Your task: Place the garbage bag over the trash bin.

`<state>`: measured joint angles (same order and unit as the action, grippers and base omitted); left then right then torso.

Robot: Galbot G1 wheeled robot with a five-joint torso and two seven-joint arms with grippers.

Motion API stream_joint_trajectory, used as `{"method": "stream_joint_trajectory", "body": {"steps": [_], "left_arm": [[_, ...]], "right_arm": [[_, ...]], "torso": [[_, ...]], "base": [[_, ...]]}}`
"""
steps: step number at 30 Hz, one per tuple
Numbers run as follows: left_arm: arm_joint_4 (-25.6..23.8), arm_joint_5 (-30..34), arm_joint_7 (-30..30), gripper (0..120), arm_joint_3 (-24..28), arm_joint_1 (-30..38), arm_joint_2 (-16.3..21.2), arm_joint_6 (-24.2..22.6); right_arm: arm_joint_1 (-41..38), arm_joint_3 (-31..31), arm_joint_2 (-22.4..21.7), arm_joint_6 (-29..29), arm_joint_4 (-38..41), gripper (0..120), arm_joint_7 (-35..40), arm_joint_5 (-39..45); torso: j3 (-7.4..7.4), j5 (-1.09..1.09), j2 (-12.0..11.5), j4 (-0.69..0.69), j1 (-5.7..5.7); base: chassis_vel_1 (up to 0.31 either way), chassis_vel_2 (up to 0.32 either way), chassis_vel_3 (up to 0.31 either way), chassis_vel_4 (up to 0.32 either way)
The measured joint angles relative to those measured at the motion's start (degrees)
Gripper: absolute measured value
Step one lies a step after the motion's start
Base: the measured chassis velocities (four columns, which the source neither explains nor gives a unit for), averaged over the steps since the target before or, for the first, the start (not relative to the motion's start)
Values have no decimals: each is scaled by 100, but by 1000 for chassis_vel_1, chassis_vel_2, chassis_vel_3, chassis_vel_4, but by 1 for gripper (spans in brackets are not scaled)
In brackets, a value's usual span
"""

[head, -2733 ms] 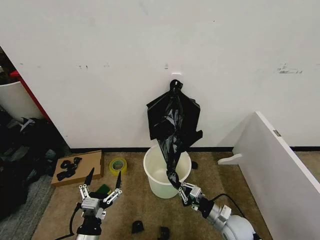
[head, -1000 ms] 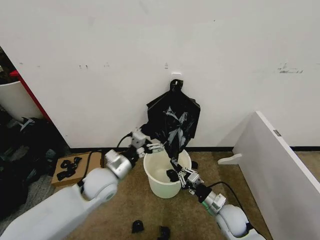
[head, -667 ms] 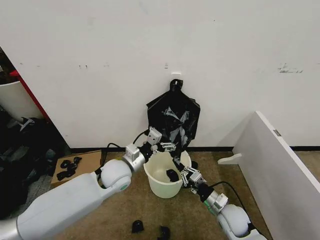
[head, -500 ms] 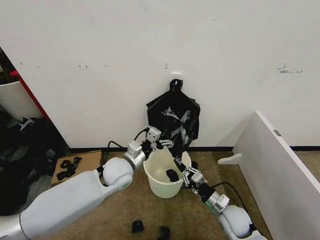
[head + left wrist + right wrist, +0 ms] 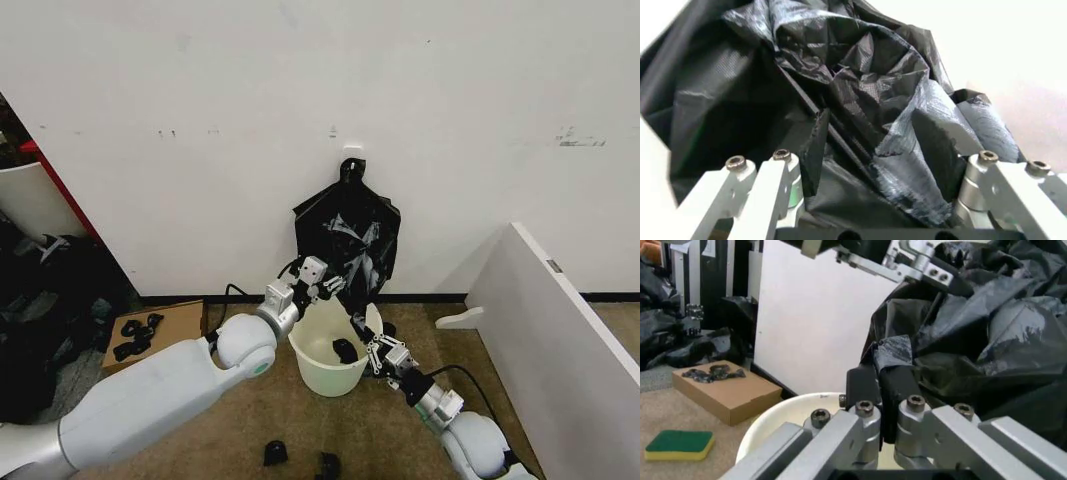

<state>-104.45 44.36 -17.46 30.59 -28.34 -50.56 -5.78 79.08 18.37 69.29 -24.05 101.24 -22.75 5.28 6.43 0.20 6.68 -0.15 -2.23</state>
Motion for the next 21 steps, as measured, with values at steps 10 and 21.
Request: {"method": "stream_joint_trajectory", "body": {"steps": [10, 21], "left_arm": [[107, 288, -117, 54, 30, 91, -183, -266], [256, 440, -184, 11, -16, 79, -362, -262]], "right_arm": [[29, 40, -10, 2, 40, 0, -2, 6], [74, 57, -24, 2, 124, 0, -2, 15]], "torso": [[0, 0, 0, 0, 0], [0, 0, 0, -1, 0]], "base": [[0, 0, 0, 0], [0, 0, 0, 0]]}}
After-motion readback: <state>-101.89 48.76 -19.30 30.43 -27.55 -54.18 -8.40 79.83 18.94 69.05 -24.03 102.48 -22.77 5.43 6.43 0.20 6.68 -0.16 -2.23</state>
